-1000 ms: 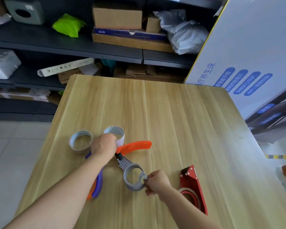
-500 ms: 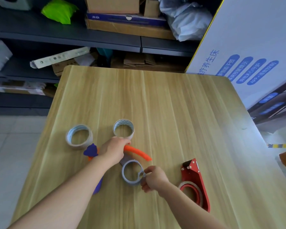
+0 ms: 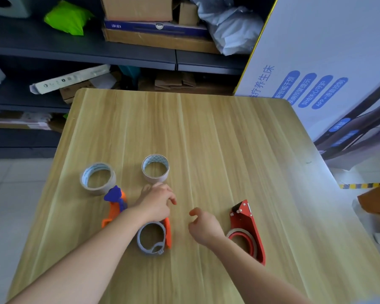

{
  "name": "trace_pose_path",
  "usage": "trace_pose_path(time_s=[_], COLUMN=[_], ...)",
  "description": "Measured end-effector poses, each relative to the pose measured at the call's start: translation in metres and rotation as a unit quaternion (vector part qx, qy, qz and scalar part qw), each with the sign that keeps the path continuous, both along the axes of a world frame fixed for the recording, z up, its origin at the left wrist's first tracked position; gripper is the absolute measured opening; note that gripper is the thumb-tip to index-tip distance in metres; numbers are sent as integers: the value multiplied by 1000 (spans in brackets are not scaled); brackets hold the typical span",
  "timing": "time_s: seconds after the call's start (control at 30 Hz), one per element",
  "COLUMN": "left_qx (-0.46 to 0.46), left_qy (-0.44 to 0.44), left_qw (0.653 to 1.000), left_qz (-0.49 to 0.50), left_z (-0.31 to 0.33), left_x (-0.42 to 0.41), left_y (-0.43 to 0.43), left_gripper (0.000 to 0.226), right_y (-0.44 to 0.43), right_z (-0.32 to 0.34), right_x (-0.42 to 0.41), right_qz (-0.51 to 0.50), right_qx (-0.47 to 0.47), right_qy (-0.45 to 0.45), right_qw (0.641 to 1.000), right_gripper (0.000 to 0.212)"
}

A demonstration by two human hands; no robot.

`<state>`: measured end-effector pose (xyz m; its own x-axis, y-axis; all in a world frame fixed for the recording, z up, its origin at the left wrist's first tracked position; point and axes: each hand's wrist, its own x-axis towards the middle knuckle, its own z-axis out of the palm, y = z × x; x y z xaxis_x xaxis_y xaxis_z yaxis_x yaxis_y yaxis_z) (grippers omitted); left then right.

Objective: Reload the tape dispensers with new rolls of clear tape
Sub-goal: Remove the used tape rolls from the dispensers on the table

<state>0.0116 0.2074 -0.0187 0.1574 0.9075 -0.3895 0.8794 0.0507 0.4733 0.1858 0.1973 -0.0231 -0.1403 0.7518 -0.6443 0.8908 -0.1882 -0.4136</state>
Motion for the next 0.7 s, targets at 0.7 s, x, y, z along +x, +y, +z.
trace_pose_path(time_s=[0.7], left_qx=[-16], left_qy=[100], left_qw=[994], left_qz=[-50], left_z=[-2], left_x=[201], left_y=[-47], left_gripper=[82], right_y=[6], right_z=[28], right_x=[170], right_qz=[94], right_qx=[95], right_qy=[-67], right_qw=[989], right_gripper=[47])
